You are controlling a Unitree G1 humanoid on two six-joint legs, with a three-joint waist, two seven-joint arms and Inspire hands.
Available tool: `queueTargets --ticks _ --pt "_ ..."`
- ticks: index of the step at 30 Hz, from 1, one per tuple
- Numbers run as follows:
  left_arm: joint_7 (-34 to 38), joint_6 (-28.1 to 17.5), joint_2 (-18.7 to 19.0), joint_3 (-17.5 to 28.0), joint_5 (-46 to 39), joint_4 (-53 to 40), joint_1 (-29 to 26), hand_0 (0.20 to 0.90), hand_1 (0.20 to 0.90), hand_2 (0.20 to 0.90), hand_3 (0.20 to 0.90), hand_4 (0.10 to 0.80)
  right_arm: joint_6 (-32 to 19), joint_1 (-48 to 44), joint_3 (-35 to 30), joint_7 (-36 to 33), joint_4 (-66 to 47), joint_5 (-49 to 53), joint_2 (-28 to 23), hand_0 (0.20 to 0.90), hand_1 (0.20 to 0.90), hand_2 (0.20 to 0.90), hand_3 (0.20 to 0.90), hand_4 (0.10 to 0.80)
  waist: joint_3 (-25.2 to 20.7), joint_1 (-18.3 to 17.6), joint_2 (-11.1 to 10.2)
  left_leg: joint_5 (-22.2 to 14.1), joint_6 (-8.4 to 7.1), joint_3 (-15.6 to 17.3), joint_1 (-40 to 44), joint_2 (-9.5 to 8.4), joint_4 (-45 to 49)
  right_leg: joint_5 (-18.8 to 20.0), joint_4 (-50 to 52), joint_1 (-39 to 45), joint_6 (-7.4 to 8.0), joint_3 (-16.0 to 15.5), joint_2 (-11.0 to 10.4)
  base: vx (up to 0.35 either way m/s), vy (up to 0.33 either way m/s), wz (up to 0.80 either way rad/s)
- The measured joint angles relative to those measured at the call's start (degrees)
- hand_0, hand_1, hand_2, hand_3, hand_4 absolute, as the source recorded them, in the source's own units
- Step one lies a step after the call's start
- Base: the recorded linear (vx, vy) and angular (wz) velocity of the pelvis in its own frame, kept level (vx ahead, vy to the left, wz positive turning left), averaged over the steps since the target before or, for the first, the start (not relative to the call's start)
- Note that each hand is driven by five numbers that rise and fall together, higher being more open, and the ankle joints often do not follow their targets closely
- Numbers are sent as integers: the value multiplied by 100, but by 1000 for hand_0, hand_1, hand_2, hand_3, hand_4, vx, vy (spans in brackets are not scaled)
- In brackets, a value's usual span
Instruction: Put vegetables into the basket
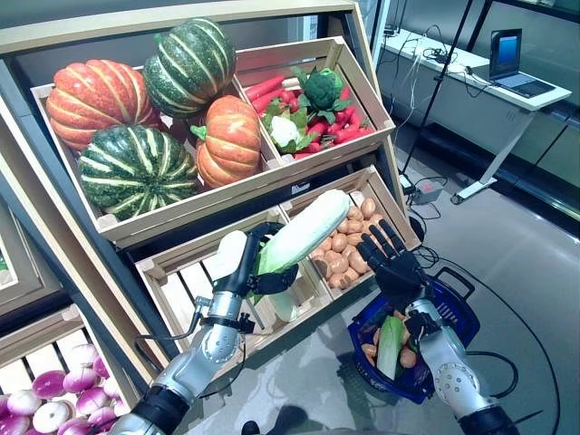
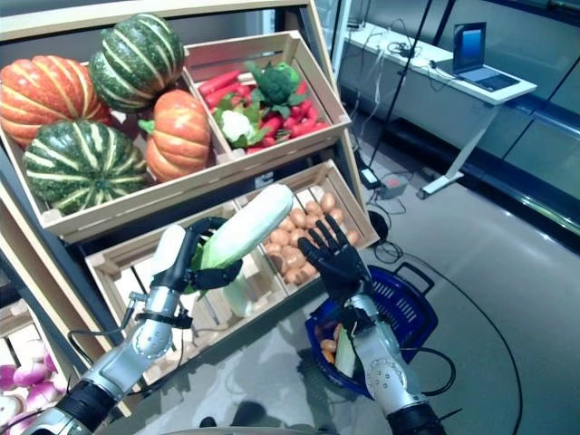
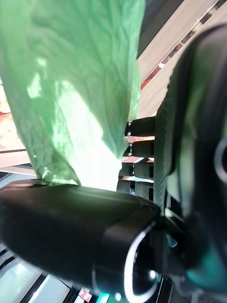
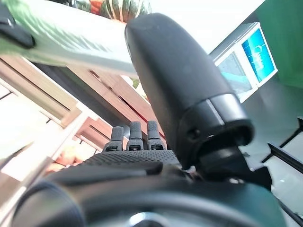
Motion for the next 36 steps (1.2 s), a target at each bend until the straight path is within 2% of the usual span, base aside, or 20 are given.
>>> queueTargets --ticks 7,11,14,22,32,36 --pt "-99 -101 -5 -46 0 0 -4 300 300 300 300 400 182 -8 220 396 196 487 70 900 900 900 900 800 -50 45 -79 5 -4 -45 6 0 0 -1 -10 39 0 -15 5 0 -2 2" --pt "-177 -160 -3 -264 -2 0 -10 300 300 300 300 400 314 -153 278 416 198 488 84 900 900 900 900 800 -85 102 -132 12 -1 -53 6 -1 0 -1 -11 43 -1 -15 4 0 0 0" --pt "-244 -170 -4 -399 -14 0 -29 300 300 300 300 400 413 -416 357 416 219 526 84 900 900 900 900 800 -85 115 -132 19 -1 -62 8 1 0 0 -11 51 -2 -23 7 0 0 0" --pt "-265 -206 -26 -411 -80 0 -166 300 300 300 300 400 611 -892 383 416 429 745 82 900 900 900 900 800 -94 152 -142 28 -2 -86 8 -2 0 1 -11 70 -2 -31 8 0 0 0" --pt "-362 -225 -31 -450 -297 0 -316 300 300 300 300 400 632 -1074 377 410 429 745 67 900 900 900 900 800 -107 158 -118 46 2 -153 -1 -7 0 -2 -12 112 -4 -102 8 9 -2 3" --pt "-418 -226 -29 -476 -298 0 -316 300 300 300 300 400 825 -1090 317 408 477 749 63 900 900 900 900 800 -122 167 -94 51 3 -161 -1 -7 0 -2 -12 117 -5 -109 8 0 0 0"
